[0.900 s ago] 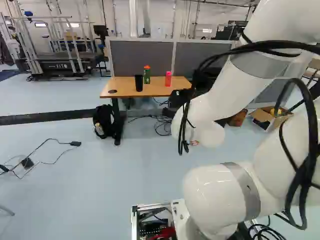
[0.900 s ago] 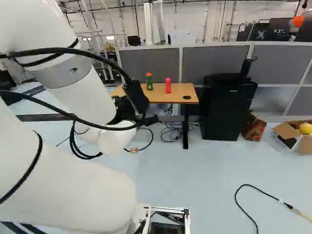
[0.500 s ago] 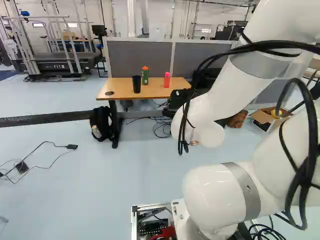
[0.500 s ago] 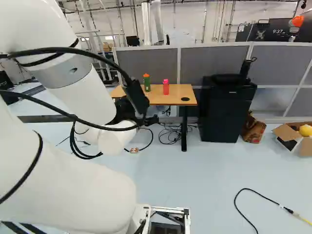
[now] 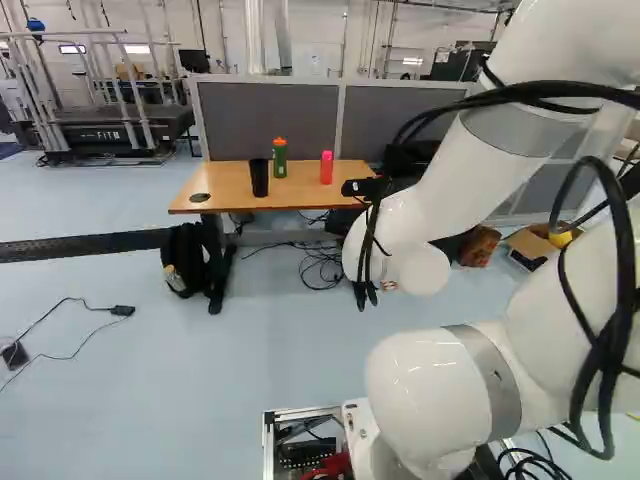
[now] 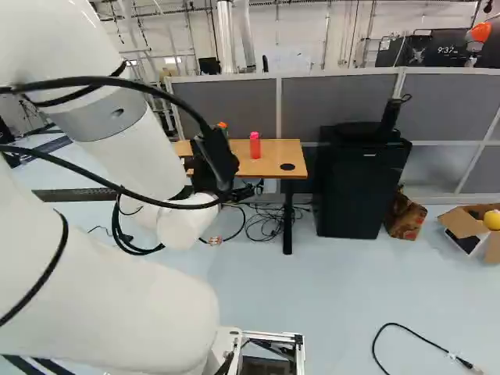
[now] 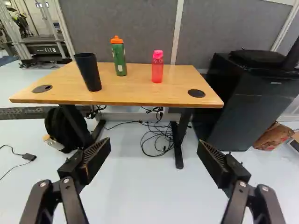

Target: Pick up the green bottle from the table

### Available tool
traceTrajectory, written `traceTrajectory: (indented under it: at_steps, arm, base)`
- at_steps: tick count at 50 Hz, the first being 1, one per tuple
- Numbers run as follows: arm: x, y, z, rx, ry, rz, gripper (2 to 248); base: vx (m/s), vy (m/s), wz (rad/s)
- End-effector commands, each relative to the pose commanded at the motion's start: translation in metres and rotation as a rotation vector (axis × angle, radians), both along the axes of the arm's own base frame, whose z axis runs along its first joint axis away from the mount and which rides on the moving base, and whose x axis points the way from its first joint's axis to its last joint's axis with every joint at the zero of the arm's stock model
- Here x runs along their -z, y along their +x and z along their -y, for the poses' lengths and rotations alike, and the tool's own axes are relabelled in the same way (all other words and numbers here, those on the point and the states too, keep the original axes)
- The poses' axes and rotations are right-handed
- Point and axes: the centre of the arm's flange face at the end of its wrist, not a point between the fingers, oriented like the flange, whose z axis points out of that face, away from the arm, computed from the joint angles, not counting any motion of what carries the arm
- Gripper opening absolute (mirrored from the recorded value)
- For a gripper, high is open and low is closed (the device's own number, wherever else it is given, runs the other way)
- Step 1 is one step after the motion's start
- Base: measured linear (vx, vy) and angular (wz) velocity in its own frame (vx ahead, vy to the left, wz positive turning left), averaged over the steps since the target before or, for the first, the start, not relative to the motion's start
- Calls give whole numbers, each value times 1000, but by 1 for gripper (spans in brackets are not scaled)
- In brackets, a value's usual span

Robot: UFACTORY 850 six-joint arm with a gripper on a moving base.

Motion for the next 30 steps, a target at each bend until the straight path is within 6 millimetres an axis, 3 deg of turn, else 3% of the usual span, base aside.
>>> traceTrajectory:
  at_steps: [30]
  arm:
    - [0, 0, 0, 0, 0, 0, 247]
  base:
    - [218, -68, 205]
